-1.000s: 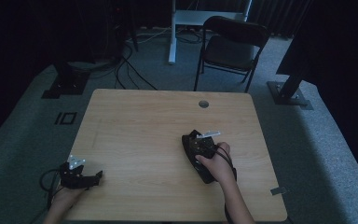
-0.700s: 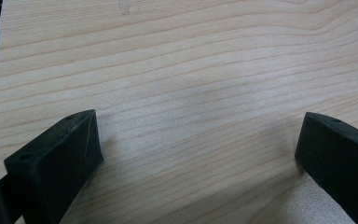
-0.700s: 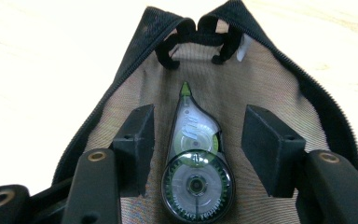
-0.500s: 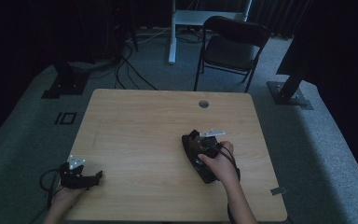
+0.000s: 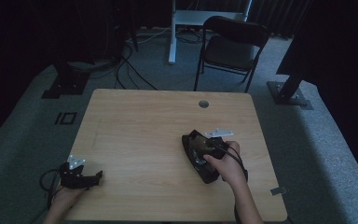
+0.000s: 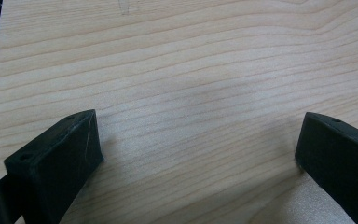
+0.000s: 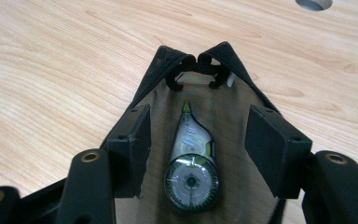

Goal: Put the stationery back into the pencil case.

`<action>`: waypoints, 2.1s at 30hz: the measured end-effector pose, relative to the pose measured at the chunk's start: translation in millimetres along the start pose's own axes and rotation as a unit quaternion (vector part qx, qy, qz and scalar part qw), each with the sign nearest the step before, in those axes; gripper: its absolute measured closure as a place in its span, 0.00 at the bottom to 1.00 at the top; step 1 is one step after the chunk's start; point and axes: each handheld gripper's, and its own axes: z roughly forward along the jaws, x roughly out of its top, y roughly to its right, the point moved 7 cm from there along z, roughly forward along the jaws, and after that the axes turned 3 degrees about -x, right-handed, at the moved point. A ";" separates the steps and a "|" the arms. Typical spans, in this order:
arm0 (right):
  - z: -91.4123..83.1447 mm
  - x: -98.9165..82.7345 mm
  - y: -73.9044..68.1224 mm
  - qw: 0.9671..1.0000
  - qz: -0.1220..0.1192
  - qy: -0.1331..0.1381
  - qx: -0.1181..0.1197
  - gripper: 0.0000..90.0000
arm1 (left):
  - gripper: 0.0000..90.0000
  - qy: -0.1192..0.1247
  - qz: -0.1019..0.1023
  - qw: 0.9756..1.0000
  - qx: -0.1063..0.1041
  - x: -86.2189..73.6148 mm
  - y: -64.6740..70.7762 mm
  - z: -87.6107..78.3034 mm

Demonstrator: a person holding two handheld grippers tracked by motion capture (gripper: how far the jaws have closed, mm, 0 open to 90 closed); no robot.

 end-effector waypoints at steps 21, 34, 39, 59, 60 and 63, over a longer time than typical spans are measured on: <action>-32.2 -10.6 39.2 0.997 0.041 0.067 0.011 0.34 | 0.00 0.000 0.000 1.000 0.000 0.0 0.0 0.0; -43.7 -29.1 73.9 0.994 0.067 0.083 -0.012 0.29 | 0.00 0.000 0.000 1.000 0.000 0.0 0.0 0.0; -43.1 -39.8 85.8 0.994 0.064 0.081 -0.027 0.23 | 0.00 0.000 0.000 1.000 0.000 0.0 0.0 0.0; -26.5 -100.9 109.7 0.997 0.066 0.039 -0.025 0.20 | 0.00 0.000 0.001 1.000 0.000 0.0 -0.1 0.0; -25.8 -103.2 110.1 0.997 0.065 0.038 -0.026 0.20 | 0.00 0.000 0.001 1.000 0.000 0.0 -0.1 0.0; -22.9 -112.9 111.2 0.998 0.059 0.028 -0.027 0.19 | 0.00 0.000 0.001 1.000 0.000 0.0 -0.1 0.0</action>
